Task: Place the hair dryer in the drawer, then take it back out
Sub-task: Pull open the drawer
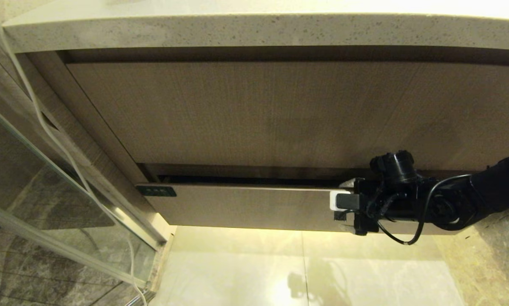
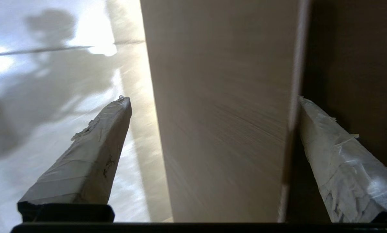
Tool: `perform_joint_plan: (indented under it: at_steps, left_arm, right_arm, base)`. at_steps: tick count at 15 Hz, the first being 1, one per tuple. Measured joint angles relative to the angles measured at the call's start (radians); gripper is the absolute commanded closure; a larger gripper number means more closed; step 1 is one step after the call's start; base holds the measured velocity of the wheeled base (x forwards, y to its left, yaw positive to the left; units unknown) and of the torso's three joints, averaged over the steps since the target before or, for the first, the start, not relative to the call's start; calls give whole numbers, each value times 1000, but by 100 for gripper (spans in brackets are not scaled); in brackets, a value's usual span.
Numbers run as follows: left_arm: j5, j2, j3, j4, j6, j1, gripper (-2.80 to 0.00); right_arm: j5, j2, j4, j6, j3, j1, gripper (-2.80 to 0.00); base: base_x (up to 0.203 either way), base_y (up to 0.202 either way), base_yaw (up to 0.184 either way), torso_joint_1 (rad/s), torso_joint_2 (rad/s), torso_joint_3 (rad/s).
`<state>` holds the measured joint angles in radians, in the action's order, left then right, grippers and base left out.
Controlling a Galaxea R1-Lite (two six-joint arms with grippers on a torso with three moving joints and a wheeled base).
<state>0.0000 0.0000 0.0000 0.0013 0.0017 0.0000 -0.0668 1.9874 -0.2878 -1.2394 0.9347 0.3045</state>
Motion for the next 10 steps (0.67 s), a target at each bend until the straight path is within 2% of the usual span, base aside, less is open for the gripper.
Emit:
perform_joint_plan:
  at_steps: [3, 6, 10]
  left_arm:
    - [0, 0, 0, 0, 0, 0, 0]
    - [0, 0, 0, 0, 0, 0, 0]
    - [0, 0, 0, 0, 0, 0, 0]
  right_arm:
    - [1, -33, 54, 6, 1, 1, -280]
    - [-1, -93, 184, 3, 3, 0, -280]
    - [-2, -272, 341, -7, -31, -4, -280]
  base:
    - [0, 0, 0, 0, 0, 0]
    - [0, 0, 0, 0, 0, 0]
    - [0, 0, 0, 0, 0, 0]
